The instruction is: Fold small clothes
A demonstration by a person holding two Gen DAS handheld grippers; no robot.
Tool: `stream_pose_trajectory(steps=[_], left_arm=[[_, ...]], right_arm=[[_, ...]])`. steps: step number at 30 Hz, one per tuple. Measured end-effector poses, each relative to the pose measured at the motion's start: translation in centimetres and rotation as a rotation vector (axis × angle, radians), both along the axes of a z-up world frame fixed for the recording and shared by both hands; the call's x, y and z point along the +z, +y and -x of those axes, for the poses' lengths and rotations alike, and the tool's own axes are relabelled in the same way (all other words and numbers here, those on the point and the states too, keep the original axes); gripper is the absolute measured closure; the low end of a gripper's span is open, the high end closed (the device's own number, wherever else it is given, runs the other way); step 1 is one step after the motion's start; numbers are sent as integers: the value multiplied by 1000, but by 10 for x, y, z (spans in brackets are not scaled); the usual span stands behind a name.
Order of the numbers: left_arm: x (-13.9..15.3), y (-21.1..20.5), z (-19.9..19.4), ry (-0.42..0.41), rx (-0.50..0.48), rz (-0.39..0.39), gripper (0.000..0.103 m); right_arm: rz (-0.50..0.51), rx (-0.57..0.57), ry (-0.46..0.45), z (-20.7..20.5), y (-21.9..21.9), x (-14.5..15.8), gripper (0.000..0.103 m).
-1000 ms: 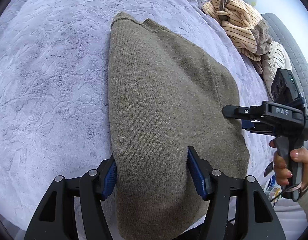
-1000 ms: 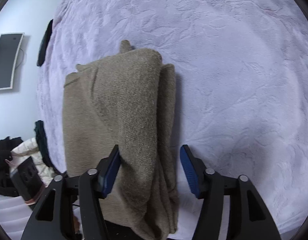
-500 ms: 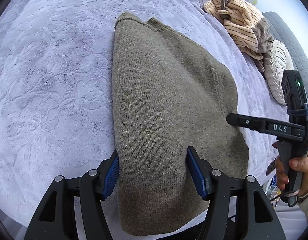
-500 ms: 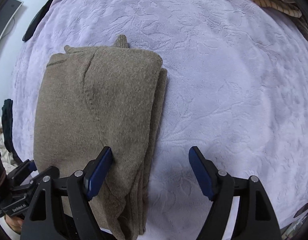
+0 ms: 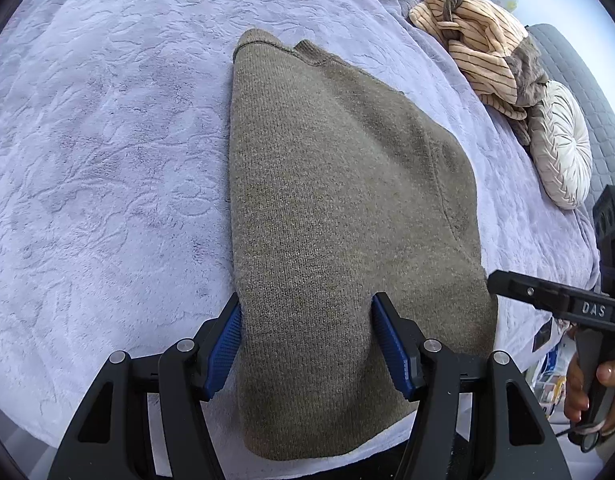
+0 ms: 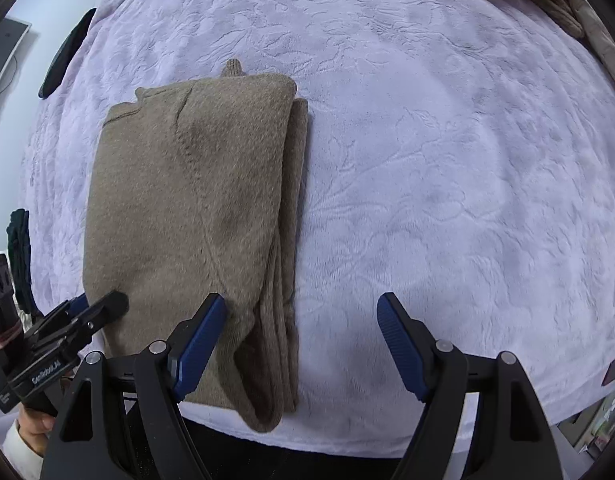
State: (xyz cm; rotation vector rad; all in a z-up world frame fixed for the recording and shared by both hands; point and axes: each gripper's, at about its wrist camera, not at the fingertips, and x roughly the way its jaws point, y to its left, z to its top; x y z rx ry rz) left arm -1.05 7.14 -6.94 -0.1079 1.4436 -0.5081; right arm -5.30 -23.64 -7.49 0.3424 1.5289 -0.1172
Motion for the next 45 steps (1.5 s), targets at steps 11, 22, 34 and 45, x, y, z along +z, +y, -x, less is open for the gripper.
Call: stream_pose_trajectory(steps=[11,22,34,45], left_arm=[[27,14,7,-34,12,-54,9],[56,8,10,-112,-24,-204,6],[84,-5,20,-188,-33,-284,6],[98,-9,22,-194,-2,-325,6]], right_arm=[[-12,-36,-12,19,16,18,22],[-18,-26,-47,13,38,38,21],[77,23,-102,15,56,61,0],[88,-2,-106,17,60,77,0]])
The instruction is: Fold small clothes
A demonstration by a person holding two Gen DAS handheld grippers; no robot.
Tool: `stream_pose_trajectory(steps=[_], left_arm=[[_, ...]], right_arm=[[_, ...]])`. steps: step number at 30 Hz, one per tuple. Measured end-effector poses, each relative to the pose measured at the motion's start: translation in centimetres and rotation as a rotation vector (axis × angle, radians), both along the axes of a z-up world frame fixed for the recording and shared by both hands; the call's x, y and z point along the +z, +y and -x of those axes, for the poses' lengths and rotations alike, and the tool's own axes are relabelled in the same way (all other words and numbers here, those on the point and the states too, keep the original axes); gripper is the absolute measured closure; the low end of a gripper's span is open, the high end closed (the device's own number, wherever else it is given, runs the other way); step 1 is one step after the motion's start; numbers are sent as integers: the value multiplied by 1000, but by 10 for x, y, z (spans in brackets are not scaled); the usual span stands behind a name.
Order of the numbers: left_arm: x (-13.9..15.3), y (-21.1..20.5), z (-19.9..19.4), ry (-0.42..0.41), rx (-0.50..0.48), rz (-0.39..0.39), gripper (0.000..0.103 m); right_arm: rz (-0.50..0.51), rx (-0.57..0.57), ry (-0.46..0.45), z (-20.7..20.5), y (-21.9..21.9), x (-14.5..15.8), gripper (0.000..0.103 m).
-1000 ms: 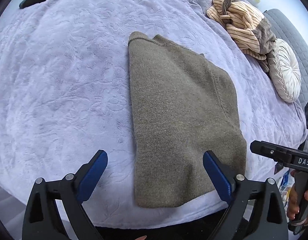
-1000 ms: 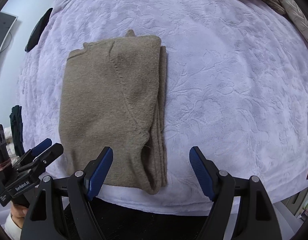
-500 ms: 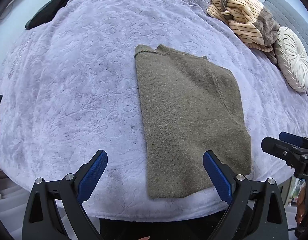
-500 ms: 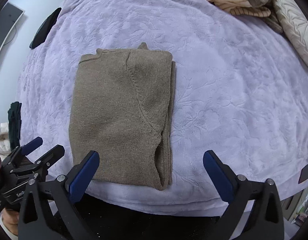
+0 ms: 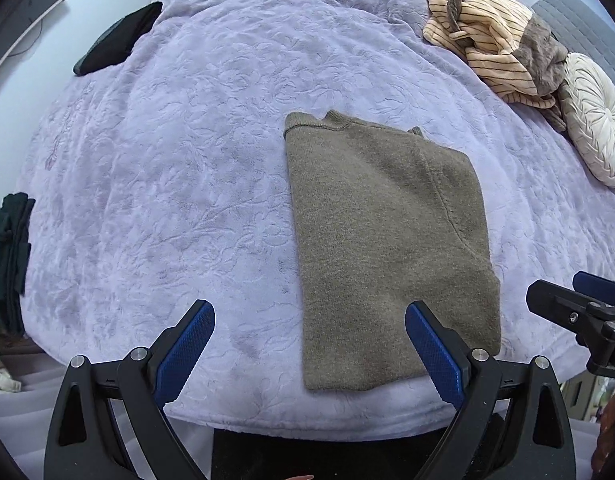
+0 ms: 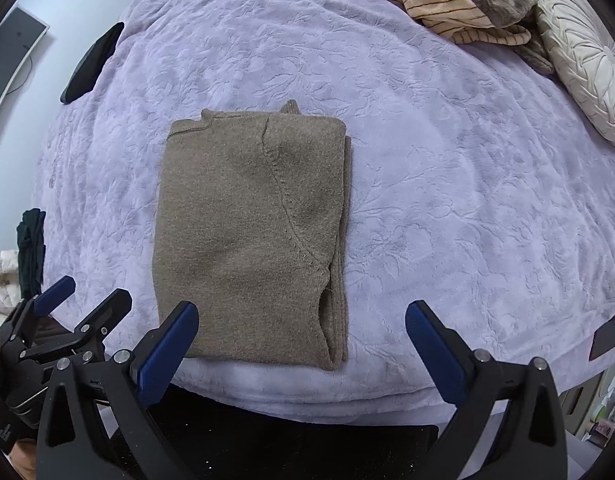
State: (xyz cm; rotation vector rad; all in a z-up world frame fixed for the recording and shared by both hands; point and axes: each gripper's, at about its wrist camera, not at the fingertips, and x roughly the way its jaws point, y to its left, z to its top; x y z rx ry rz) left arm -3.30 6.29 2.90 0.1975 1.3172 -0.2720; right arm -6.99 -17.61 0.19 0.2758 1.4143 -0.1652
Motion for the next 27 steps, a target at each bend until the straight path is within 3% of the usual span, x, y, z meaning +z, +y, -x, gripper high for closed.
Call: stream_pose_trajectory(steps=[6,27], left_arm=[[-2,-3,6,16,9,-30,6],[-1,-1,8,27,18,-25,6]], right_arm=[[20,7,7,3,4,3,0],[29,12,18,6,8,3,0]])
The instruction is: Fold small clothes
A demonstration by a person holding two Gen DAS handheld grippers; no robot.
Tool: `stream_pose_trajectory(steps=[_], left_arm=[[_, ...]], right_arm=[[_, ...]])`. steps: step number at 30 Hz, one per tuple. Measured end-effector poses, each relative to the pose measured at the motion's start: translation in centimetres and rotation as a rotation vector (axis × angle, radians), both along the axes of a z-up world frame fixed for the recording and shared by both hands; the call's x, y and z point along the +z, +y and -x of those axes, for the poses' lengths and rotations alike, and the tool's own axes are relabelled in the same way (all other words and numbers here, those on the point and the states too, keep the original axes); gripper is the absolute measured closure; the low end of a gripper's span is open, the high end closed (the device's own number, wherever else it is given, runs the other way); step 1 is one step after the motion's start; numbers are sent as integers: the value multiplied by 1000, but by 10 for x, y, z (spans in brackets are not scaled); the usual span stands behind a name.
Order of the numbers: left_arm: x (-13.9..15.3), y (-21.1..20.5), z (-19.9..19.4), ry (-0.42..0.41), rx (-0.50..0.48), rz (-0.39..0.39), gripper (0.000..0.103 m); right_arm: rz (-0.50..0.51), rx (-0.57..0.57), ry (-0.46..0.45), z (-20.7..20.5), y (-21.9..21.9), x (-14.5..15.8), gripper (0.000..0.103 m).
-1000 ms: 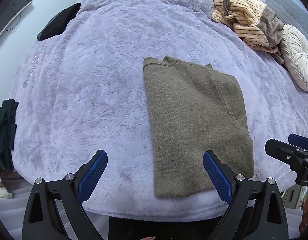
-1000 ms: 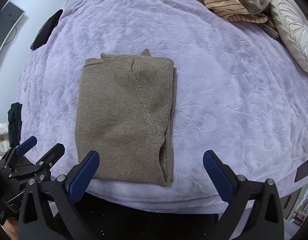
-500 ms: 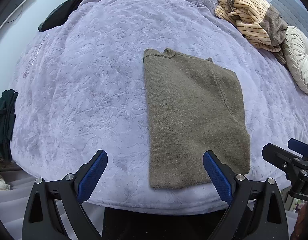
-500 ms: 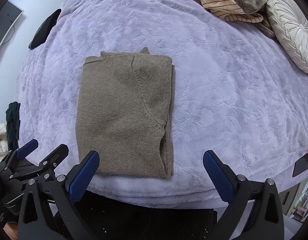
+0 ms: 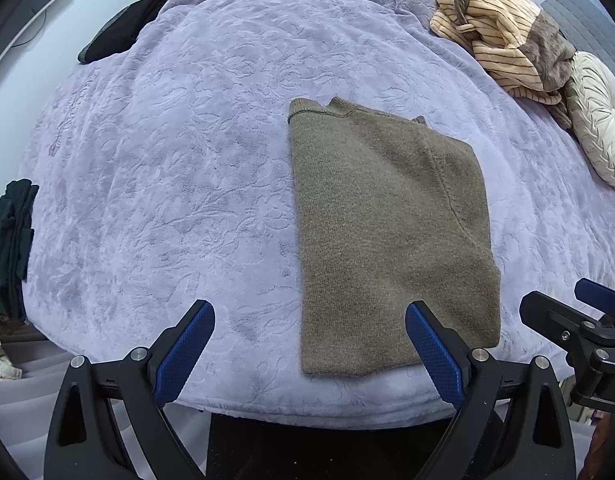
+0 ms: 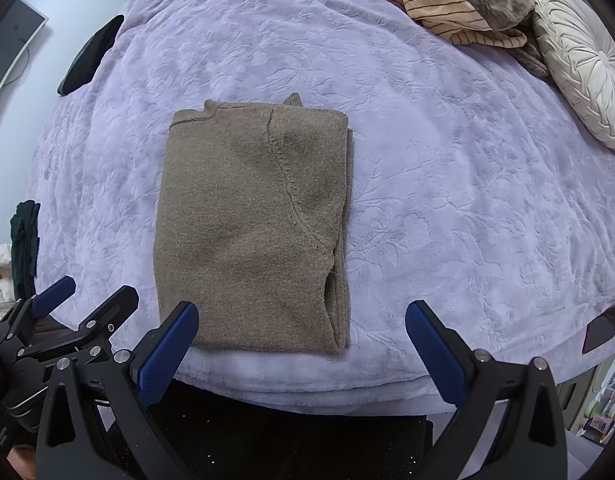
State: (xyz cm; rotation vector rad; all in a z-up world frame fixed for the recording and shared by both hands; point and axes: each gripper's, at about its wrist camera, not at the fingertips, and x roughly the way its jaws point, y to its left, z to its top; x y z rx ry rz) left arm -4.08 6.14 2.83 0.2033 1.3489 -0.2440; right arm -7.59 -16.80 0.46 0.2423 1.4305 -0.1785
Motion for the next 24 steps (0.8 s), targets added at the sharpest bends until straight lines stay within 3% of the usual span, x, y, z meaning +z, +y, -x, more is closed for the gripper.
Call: stream_pose_trajectory(steps=[24], left_arm=[[1,1,3,-6,5,-15,6]], right_arm=[[9,11,10,0,4,-3,0]])
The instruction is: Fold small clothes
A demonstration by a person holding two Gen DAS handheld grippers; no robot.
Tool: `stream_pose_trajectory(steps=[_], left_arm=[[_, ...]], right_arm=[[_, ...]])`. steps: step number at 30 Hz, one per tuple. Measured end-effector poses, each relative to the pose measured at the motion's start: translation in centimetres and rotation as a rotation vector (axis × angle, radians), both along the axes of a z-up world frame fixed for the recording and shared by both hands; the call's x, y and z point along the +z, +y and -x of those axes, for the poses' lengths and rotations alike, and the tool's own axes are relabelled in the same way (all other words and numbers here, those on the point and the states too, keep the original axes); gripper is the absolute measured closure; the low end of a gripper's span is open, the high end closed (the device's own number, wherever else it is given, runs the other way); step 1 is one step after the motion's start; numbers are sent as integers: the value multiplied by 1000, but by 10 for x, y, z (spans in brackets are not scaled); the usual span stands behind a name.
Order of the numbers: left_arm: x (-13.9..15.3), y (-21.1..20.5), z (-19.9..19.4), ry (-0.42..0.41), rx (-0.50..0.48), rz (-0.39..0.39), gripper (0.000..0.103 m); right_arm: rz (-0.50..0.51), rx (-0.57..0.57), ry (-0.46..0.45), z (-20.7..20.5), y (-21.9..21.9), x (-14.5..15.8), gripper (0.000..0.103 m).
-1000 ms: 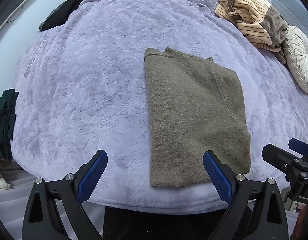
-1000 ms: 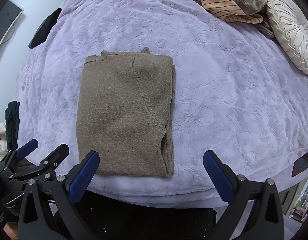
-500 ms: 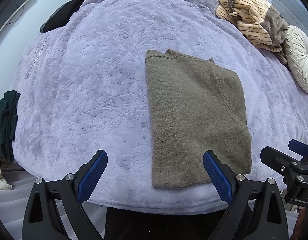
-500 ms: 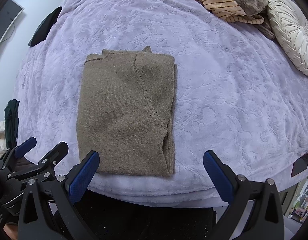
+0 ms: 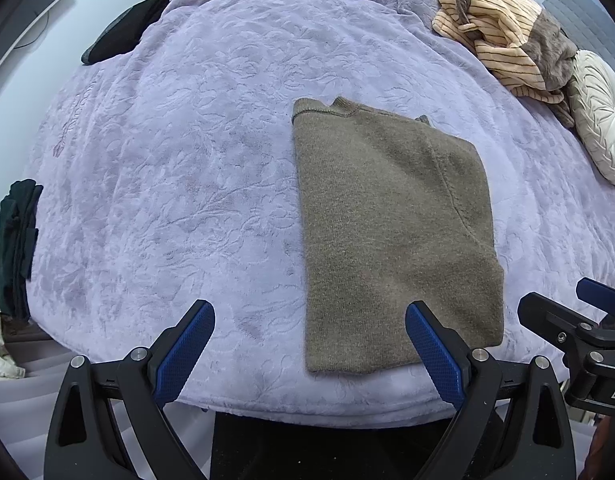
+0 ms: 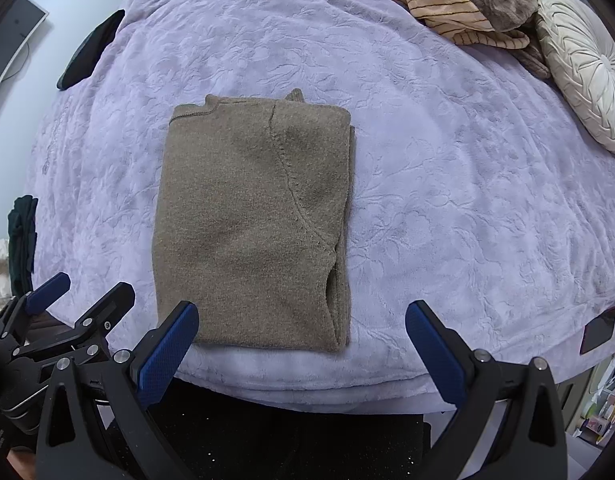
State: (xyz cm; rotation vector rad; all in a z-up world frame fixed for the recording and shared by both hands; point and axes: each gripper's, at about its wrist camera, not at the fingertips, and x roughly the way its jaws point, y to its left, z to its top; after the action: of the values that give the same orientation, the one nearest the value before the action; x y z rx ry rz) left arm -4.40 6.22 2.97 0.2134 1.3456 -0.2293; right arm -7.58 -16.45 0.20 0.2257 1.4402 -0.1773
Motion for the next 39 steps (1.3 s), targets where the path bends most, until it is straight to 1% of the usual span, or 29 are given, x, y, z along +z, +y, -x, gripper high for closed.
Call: stream_pose_trajectory(steps=[39], left_arm=[[0,0,-2,3,-10,-4,6]], right_arm=[[7,11,8,-5,3,0,0]])
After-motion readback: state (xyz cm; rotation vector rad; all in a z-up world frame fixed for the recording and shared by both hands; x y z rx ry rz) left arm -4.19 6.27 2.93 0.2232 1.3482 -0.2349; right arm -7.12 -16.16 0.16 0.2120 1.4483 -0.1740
